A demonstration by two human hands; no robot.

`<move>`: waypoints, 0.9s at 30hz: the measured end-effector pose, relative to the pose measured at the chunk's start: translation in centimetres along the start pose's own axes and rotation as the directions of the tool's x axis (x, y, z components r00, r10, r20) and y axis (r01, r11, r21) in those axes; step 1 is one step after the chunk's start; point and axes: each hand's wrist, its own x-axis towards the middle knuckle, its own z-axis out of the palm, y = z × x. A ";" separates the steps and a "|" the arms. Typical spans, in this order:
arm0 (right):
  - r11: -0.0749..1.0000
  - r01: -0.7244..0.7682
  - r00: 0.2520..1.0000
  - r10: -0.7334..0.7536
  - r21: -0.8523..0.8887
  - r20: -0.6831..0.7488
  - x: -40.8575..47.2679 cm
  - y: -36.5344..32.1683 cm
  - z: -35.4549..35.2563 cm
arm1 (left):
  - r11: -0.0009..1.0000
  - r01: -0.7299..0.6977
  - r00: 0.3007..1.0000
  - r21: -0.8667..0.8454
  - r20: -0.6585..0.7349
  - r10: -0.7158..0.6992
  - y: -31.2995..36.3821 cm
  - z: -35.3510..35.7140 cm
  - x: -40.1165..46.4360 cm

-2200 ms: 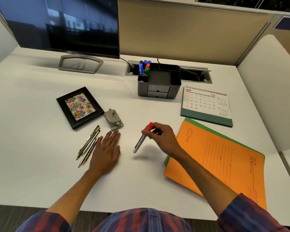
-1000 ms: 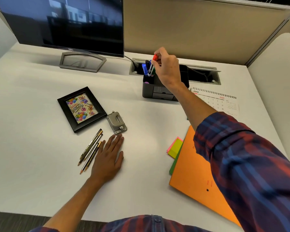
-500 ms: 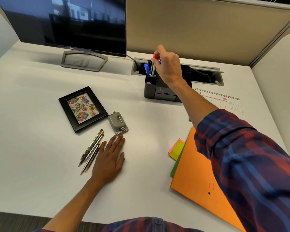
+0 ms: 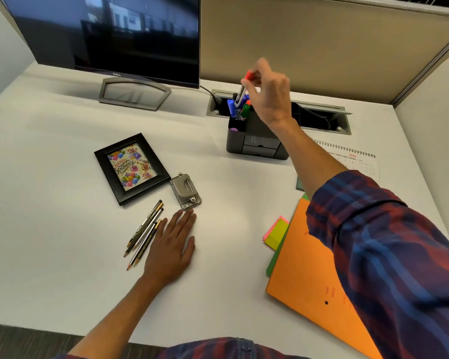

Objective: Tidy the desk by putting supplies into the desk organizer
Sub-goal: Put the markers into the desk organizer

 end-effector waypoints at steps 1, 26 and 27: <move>0.998 -0.049 0.998 0.050 0.041 -0.024 0.5 0.2 -0.4 | 1.000 0.000 1.000 0.002 0.000 0.000 0.0 0.0 0.0; 0.988 -0.151 0.981 0.151 -0.006 0.123 1.2 1.9 0.8 | 1.000 0.004 1.000 -0.002 0.015 -0.004 0.0 -0.1 0.0; 0.988 -0.155 0.979 0.157 -0.021 0.130 1.0 1.9 1.1 | 1.000 0.004 1.000 -0.001 0.014 -0.004 0.0 -0.1 0.1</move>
